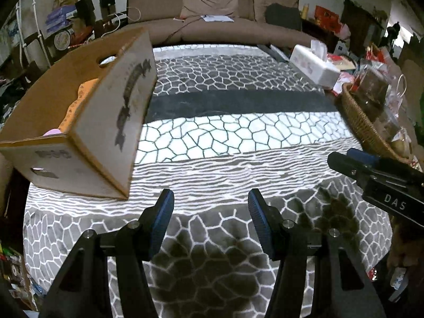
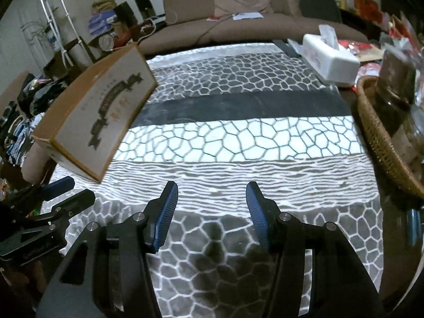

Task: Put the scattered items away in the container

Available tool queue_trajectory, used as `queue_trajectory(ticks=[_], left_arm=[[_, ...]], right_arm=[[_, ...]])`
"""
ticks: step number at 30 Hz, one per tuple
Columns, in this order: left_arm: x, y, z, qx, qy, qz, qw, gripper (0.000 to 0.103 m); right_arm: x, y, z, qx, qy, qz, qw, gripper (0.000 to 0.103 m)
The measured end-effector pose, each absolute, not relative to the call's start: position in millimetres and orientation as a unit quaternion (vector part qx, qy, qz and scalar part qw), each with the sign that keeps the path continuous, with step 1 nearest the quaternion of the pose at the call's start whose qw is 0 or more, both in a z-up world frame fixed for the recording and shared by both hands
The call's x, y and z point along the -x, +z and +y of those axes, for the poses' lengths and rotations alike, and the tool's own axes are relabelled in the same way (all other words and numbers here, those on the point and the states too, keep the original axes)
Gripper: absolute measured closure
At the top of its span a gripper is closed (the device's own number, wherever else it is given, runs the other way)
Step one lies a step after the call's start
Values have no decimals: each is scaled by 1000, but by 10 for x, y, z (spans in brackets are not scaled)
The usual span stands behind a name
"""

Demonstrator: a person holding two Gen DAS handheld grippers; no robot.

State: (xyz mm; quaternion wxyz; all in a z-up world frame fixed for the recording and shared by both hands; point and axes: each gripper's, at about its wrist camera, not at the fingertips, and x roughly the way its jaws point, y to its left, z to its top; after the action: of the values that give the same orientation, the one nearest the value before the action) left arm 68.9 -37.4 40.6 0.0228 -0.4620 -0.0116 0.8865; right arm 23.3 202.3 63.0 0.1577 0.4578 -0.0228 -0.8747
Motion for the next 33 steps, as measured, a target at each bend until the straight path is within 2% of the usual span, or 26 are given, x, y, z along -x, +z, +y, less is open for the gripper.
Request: queue_trajectory(ticks=[14,23,33], left_arm=[[-80,62,-264,464,886,-7,-4,45],[312,-140,-265,463,886,19,-13,45],[675,-427,-414,470,882,1,-31,45]], right_arm=[[239,285,2159,-454,-885,-11,100,52],[620,91,2102,-448,-889,2,92,52],[964,-246,1923,-463,-881,0,93,52]])
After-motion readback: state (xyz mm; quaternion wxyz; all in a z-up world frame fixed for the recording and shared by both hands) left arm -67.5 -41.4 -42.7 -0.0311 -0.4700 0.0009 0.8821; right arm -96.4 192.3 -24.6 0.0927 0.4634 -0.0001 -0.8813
